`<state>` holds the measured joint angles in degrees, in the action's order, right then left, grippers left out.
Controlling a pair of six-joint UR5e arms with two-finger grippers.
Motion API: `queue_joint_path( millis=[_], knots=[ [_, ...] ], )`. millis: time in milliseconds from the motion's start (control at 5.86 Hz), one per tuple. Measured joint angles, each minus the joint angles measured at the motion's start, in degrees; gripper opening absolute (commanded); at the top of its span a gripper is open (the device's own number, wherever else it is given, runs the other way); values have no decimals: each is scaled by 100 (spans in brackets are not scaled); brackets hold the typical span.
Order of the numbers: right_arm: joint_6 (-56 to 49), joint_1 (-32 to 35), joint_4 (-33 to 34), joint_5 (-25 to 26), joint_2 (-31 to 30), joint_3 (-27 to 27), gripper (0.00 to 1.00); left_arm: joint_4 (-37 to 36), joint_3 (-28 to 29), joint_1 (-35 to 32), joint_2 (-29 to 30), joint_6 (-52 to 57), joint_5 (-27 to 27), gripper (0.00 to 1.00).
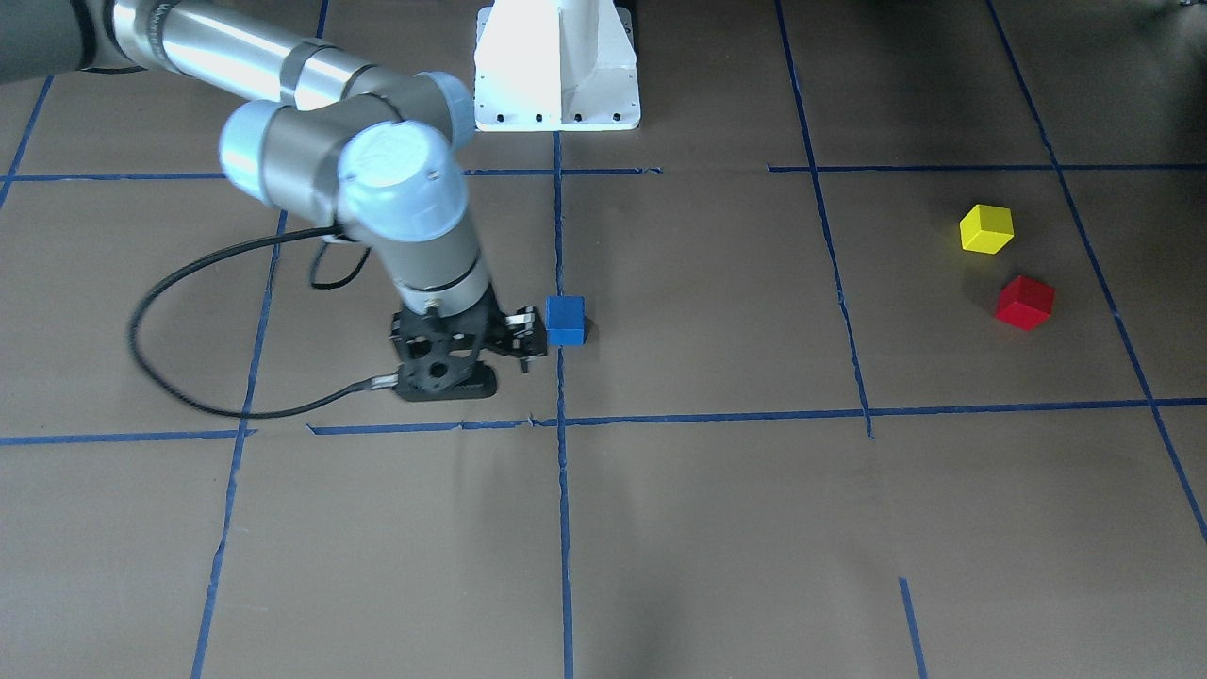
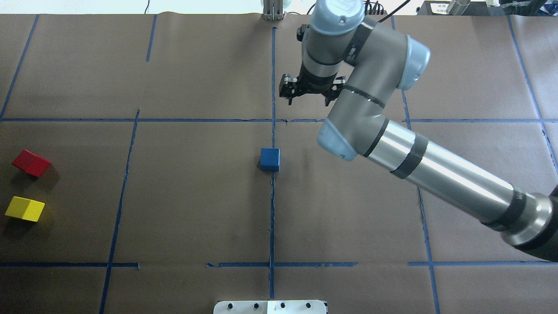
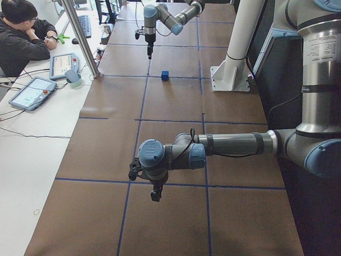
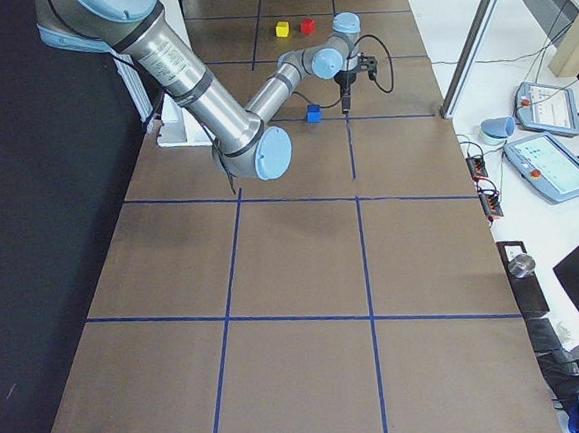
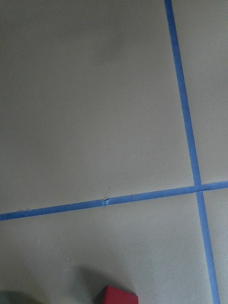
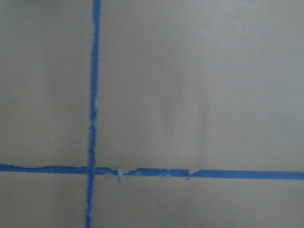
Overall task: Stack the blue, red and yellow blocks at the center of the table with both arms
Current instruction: 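Withdraw the open right gripper away from the blue block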
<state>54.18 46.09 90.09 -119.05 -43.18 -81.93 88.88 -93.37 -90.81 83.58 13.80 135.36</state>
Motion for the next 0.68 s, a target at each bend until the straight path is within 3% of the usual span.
queue_joint_path(
  millis=[512, 683],
  knots=[
    [-3291, 1766, 290, -841, -1638, -676, 100, 130, -22, 93, 116, -20, 3, 100],
    [-4344, 2338, 296, -1117, -2335, -953, 100, 500, 9, 100, 202, -38, -1, 100]
  ],
)
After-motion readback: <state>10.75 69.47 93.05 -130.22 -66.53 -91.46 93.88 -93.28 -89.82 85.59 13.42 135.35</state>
